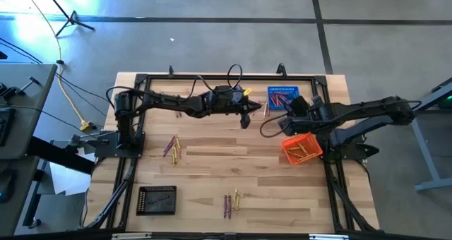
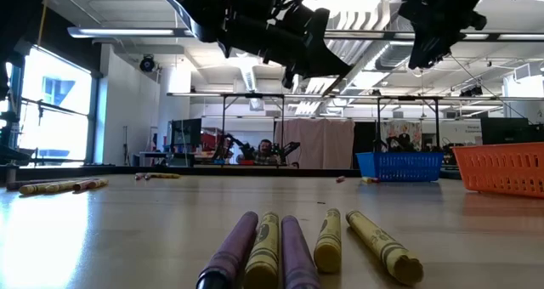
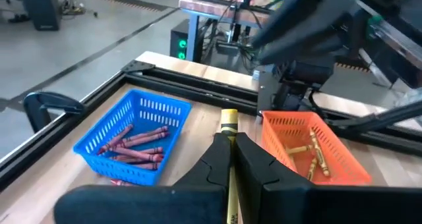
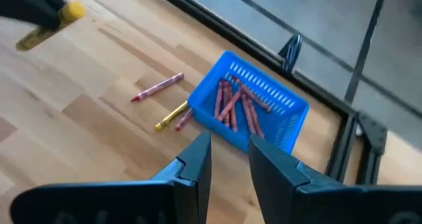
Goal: Sort crayons
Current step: Put the yellow crayon into the orange basket
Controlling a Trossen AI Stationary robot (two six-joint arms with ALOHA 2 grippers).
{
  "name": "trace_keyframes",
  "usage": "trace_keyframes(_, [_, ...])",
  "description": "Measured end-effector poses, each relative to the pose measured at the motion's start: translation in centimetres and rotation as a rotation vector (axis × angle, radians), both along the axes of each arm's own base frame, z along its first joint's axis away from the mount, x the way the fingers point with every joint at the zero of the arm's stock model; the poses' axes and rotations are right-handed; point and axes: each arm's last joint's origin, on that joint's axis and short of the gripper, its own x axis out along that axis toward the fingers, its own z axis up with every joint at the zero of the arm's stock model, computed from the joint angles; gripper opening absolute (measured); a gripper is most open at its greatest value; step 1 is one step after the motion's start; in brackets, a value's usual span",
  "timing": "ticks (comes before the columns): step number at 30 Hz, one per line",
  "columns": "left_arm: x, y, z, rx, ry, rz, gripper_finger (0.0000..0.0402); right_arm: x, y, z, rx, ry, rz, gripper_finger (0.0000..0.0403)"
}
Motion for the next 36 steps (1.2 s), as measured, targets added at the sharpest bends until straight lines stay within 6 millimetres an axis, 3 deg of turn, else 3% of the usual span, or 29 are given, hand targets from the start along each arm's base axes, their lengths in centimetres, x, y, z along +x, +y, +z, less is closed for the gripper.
trace_keyframes(8, [0.4, -1.0, 1.0, -0.016, -0.104, -0.111, 0.0, -0.9, 3.0, -2.0, 0.063, -0.114, -0.023, 0.0092])
trace_keyframes(17, [0.9, -2.4, 1.1, 0.05, -0.171, -0.168, 0.0, -1.6, 6.3, -1.7, -0.065, -0.363, 0.053, 0.0092])
trace_keyframes(23, [1.0, -2.5, 2.1, 0.069, -0.26, -0.102, 0.0, -1.7, 7.6, -4.2, -0.122, -0.566, 0.05, 0.0091])
trace_keyframes(31, [0.9, -2.5, 2.4, 0.058, -0.301, -0.069, 0.0, -2.7, 7.4, -7.8, -0.205, -0.799, -0.014, 0.0091])
trace_keyframes(36, [0.9, -2.5, 2.4, 0.063, -0.298, 0.0, 0.0, -2.5, 7.3, -8.0, -0.217, -0.859, -0.043, 0.0091])
